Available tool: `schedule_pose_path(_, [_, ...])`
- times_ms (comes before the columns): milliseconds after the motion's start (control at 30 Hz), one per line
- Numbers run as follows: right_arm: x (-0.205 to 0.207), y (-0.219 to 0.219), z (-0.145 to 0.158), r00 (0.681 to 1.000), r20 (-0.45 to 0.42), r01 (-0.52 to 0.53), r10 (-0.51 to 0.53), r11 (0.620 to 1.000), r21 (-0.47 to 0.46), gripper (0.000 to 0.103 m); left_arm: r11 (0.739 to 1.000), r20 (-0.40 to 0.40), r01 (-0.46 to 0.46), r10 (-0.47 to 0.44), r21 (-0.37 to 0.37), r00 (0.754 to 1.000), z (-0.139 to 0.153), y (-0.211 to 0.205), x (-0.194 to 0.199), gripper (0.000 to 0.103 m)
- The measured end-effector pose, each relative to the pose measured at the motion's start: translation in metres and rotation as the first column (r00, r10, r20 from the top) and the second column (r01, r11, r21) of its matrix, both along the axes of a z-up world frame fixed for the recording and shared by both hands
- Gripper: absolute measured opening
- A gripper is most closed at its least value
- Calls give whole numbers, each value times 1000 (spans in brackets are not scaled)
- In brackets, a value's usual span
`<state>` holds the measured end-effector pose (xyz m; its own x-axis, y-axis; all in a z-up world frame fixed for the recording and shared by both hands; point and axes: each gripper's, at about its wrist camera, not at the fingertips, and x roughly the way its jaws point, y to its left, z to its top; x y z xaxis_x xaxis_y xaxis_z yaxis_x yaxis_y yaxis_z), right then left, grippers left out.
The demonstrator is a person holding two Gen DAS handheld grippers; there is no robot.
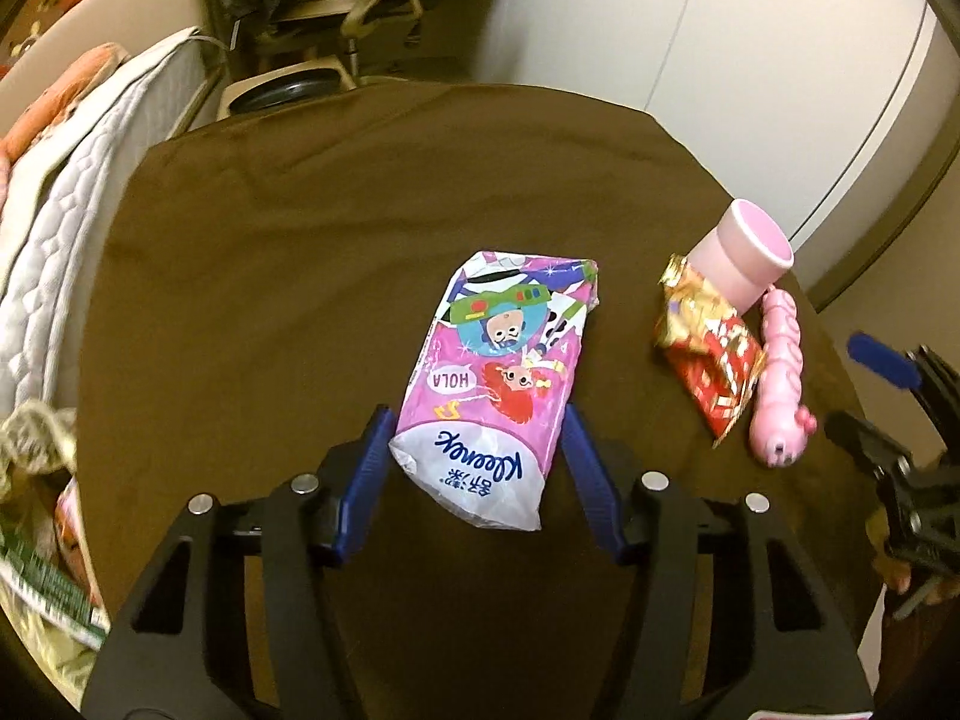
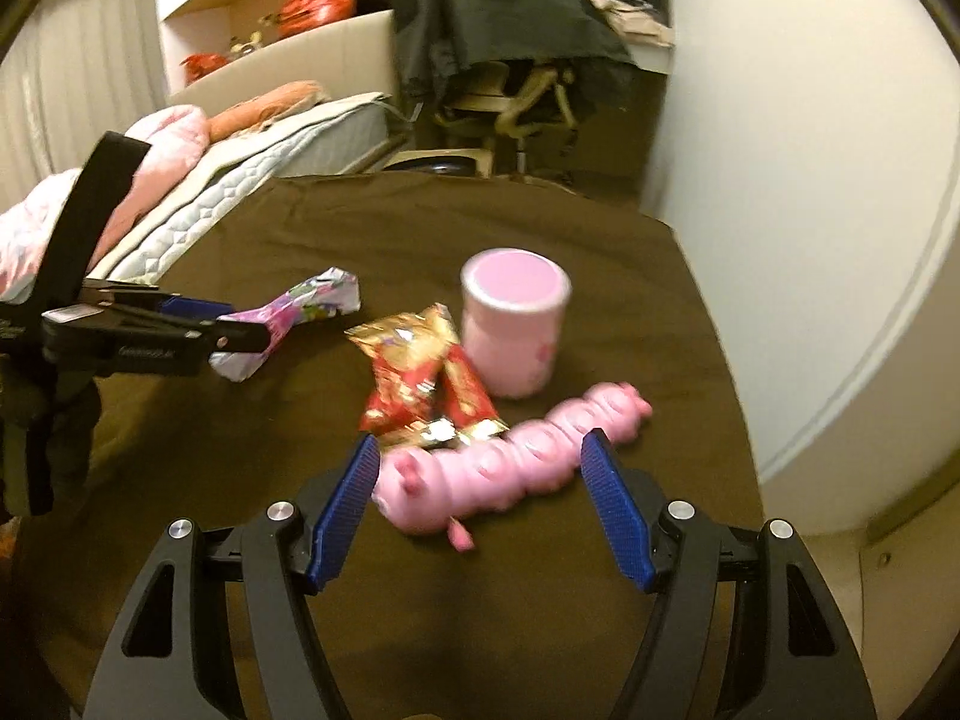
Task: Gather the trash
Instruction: 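Grasp the pink tissue pack with the left tool while the right grasps the red-gold wrapper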
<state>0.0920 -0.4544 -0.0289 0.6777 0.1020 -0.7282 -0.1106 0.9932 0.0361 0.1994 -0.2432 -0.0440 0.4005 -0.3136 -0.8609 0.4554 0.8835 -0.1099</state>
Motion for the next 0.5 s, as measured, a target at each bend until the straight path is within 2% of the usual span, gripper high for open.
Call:
schedule_pose_path(133, [22,8,-4,999,-26,-45,46,998,47,66,999,-12,-30,29,-39,999,9,30,-11,54])
schedule_pose_path(300, [51,18,-15,997,-67,-43,43,999,-3,66,998,-5,-17,17,-57,1000,18,44,-27,59])
schedule_pose_path(367, [59,17,-21,995,-93,-43,43,999,6,65,998,4,1,-1,-59,1000,20,46,-33,61])
schedule_pose_path(433, [65,14,-27,991,-124,-45,49,998,37,57,998,8,20,-19,-62,1000,21,48,-40,63])
schedule_pose_path(467, [66,12,-29,989,-139,-50,58,997,63,46,998,8,25,-25,-63,1000,21,48,-41,63])
schedule_pose_path(500, [67,11,-30,987,-145,-54,66,995,83,42,997,9,32,-31,-64,999,21,48,-42,64])
